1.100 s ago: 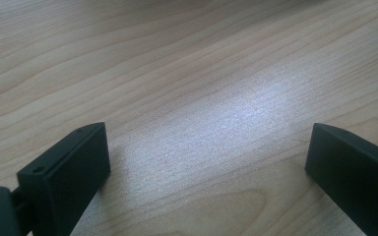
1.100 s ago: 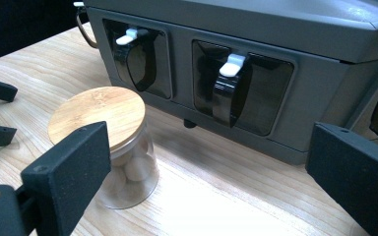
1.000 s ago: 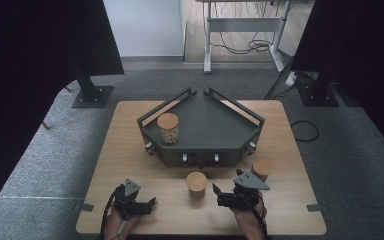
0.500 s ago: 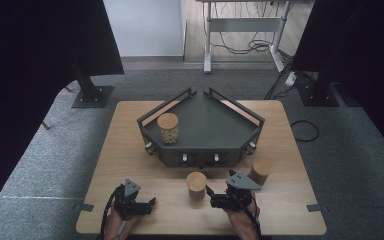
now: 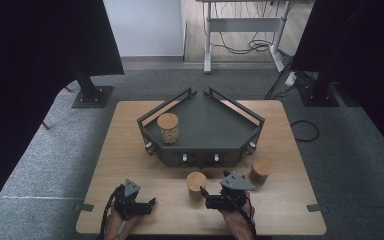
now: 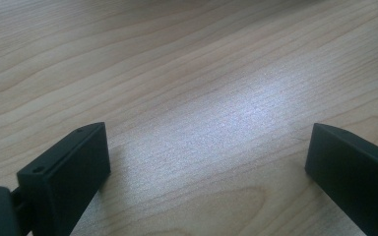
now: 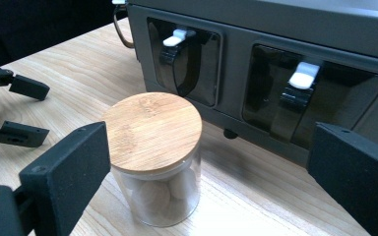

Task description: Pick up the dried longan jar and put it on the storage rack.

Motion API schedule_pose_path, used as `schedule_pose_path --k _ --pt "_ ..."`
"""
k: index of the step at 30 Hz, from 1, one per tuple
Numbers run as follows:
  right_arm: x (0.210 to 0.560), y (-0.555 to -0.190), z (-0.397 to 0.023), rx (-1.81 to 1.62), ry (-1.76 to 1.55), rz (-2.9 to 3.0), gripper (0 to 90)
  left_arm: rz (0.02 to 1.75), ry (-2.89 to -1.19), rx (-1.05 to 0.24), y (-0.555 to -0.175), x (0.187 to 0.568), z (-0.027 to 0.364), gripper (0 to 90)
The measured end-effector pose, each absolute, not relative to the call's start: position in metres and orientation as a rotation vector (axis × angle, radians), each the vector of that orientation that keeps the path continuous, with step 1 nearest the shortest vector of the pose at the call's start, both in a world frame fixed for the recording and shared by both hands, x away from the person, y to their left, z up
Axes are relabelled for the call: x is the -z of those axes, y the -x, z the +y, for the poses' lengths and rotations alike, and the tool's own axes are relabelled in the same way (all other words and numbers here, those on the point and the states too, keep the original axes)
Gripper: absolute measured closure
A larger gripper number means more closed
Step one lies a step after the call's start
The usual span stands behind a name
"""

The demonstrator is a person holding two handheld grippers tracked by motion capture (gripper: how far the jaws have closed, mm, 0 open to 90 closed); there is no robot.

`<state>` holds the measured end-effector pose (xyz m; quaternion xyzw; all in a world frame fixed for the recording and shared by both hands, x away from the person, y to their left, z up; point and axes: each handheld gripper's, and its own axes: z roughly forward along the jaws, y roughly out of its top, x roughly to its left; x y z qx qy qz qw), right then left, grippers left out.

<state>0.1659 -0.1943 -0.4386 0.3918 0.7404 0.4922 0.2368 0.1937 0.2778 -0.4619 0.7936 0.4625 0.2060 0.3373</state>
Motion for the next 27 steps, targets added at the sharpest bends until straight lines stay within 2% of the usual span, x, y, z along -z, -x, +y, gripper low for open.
schedule_pose_path --k 27 --pt "0.447 -0.174 -0.173 -1.348 -1.01 2.071 2.3 1.202 -2.069 -0.535 -0.192 0.462 0.279 2.7"
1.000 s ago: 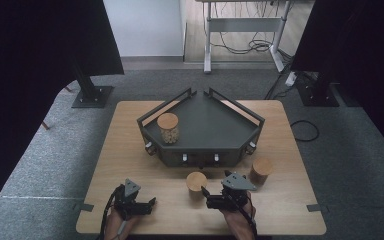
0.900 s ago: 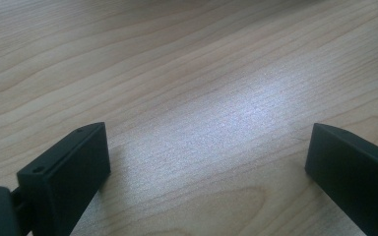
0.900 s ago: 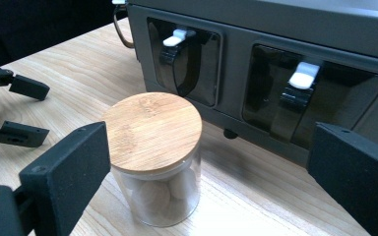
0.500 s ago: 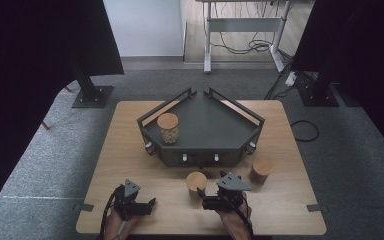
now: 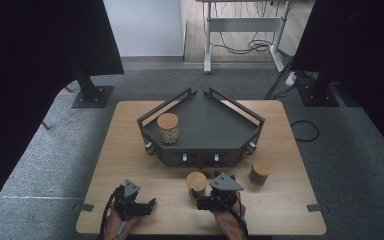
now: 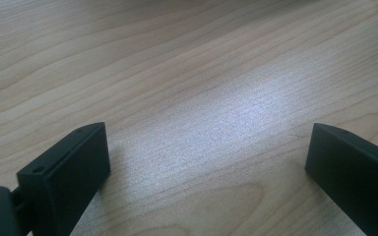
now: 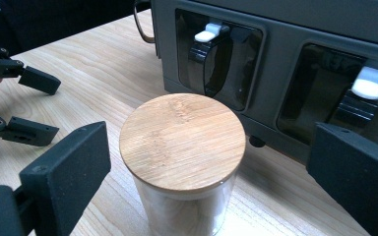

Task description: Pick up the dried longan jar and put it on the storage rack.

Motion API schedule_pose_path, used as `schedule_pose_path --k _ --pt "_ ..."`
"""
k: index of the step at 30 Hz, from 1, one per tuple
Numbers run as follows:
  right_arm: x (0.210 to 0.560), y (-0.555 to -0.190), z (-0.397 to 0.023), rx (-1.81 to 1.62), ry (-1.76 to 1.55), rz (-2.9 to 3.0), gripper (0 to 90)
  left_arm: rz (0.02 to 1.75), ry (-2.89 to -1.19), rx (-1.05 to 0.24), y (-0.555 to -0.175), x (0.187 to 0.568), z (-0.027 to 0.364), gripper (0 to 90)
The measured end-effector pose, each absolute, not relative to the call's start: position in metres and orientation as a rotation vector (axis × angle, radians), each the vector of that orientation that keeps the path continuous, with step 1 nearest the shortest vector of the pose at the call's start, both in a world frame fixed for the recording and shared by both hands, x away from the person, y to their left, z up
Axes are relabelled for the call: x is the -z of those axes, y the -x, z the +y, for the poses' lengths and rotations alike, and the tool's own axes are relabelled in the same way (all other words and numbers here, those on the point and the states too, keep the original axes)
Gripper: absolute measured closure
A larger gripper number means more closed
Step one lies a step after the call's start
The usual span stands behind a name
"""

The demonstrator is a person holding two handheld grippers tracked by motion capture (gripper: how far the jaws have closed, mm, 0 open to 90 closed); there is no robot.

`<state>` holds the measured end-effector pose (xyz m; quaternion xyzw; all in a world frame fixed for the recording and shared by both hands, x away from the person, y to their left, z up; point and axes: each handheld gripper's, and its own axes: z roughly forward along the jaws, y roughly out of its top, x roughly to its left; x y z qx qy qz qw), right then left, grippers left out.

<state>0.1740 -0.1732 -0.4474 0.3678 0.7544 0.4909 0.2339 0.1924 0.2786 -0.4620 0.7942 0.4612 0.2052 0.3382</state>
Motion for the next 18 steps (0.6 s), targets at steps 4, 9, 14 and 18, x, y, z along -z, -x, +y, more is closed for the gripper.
schedule_pose_path --k 4,9,14,18 --pt "0.4487 -0.1757 -0.17 -1.344 -1.004 2.076 2.4 1.201 -2.069 -0.534 -0.1923 0.462 0.2787 2.7" --pt "0.4518 -0.1778 -0.167 -1.343 -1.002 2.083 2.7 1.201 -2.069 -0.534 -0.1923 0.462 0.2787 2.7" --pt "0.4549 -0.1796 -0.1644 -1.337 -1.003 2.088 3.0 1.202 -2.069 -0.534 -0.1923 0.462 0.2786 2.7" --pt "0.4558 -0.1817 -0.1623 -1.331 -1.001 2.092 3.1 1.201 -2.069 -0.534 -0.1923 0.462 0.2787 2.7"
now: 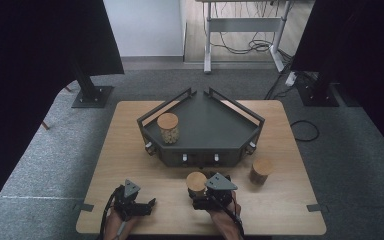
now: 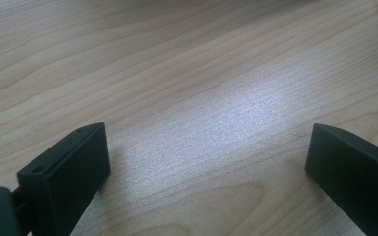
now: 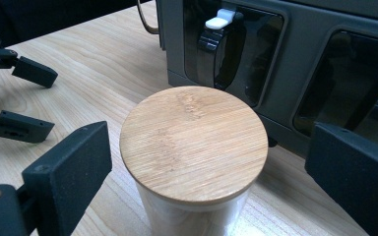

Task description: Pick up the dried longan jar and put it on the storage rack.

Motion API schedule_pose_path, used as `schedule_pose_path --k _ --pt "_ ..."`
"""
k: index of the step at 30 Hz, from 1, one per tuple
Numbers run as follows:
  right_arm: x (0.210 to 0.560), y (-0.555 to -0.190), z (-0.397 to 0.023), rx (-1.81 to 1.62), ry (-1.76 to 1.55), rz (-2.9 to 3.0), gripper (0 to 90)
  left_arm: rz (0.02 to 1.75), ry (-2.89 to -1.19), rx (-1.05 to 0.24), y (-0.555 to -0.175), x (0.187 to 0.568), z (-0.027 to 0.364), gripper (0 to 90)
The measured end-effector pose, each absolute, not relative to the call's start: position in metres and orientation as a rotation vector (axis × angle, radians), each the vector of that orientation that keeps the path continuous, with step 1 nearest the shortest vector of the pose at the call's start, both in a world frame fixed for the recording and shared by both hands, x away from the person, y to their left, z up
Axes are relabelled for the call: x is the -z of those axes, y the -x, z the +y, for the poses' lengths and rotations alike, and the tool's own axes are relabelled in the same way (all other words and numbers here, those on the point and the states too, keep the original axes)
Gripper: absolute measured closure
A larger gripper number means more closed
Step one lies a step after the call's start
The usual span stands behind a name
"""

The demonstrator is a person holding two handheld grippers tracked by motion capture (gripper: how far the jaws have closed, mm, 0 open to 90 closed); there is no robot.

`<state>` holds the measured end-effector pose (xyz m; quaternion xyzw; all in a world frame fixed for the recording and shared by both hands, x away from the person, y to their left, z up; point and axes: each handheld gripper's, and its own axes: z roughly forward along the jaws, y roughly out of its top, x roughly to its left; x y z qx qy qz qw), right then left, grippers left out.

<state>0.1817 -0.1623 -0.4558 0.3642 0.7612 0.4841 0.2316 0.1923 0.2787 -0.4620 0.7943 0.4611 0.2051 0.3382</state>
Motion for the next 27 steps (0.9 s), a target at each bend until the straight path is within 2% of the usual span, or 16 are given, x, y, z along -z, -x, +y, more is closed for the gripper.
schedule_pose_path --k 15,24,27 --pt "0.458 -0.19 -0.152 -1.318 -0.994 2.114 4.8 1.202 -2.069 -0.534 -0.192 0.462 0.279 2.7" --pt "0.459 -0.192 -0.147 -1.3 -0.998 2.124 11.8 1.201 -2.069 -0.533 -0.192 0.462 0.279 2.7" --pt "0.461 -0.194 -0.148 -1.303 -1.008 2.133 17.1 1.201 -2.069 -0.533 -0.192 0.462 0.279 2.7"
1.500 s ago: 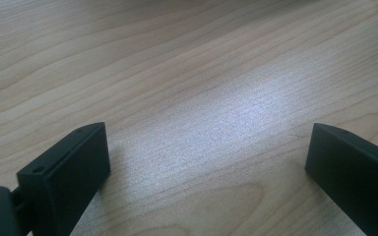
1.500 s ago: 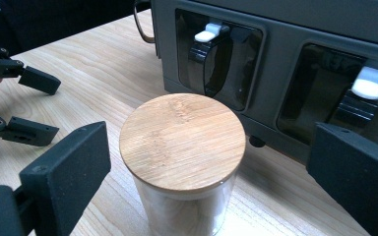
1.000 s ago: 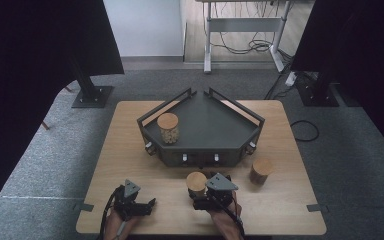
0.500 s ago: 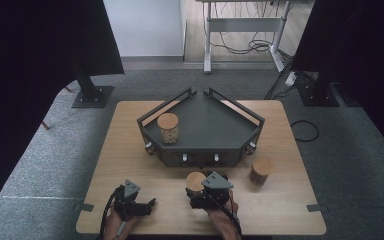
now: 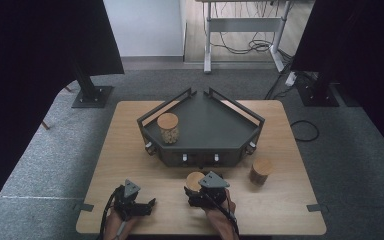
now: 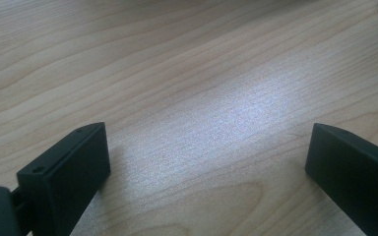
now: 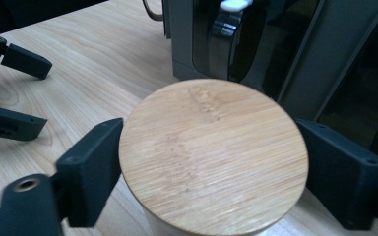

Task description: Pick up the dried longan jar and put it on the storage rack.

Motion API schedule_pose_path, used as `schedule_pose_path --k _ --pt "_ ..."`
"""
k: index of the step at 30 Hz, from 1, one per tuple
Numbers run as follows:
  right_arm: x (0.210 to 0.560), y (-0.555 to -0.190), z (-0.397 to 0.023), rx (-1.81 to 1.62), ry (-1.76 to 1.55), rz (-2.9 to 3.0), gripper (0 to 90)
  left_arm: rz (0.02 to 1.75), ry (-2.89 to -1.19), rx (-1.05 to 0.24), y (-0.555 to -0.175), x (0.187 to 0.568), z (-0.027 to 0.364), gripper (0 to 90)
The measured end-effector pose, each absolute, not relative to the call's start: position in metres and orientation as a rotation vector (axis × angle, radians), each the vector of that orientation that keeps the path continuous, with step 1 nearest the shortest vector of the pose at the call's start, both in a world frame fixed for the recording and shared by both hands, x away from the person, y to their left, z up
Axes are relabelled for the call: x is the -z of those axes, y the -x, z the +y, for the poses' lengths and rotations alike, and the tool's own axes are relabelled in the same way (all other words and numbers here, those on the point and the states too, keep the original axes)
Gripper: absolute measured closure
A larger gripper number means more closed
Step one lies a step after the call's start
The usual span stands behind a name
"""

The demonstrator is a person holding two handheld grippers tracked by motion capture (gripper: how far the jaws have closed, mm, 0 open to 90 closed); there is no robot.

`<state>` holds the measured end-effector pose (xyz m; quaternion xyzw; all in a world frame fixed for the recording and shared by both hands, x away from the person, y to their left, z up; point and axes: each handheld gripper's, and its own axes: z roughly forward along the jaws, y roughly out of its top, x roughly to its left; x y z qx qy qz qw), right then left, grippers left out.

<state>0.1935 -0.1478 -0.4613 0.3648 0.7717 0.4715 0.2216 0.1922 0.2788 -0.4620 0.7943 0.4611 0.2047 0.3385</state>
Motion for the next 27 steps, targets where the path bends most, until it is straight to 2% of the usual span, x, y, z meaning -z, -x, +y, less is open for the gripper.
schedule_pose_path --k 2,27 --pt "0.4623 -0.1935 -0.1478 -1.308 -1.02 2.132 22.2 1.201 -2.069 -0.533 -0.1922 0.462 0.2788 2.7" --pt "0.4595 -0.1845 -0.1477 -1.341 -1.038 2.088 22.6 1.199 -2.069 -0.532 -0.1921 0.4621 0.2791 2.7"
